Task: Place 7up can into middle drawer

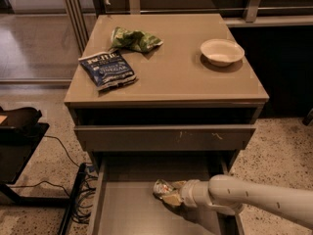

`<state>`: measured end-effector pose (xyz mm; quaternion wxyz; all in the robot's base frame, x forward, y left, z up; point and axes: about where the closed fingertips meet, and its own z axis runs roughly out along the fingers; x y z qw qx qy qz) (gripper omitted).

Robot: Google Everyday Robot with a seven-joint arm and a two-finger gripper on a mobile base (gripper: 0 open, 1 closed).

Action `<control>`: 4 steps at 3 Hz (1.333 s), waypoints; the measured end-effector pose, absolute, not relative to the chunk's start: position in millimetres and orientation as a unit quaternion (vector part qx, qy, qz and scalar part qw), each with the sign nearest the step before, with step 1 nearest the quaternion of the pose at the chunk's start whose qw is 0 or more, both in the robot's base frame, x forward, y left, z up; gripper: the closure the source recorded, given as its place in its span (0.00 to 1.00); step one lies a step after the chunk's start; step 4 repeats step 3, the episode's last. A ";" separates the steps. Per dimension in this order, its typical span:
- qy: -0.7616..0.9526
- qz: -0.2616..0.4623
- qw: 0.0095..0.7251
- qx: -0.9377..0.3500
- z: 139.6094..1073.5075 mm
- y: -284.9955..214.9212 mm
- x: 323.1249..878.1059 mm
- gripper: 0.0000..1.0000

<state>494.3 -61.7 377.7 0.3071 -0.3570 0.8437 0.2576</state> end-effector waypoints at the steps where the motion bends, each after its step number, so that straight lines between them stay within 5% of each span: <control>1: 0.844 0.258 0.307 -0.357 377.7 -61.7 494.3 0.12; 2: 0.844 0.258 0.307 -0.357 377.7 -61.7 494.3 0.00; 4: 0.844 0.258 0.307 -0.357 377.6 -61.7 494.3 0.00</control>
Offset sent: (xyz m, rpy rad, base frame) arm 0.0000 0.0000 0.0000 0.0000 0.0000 0.0000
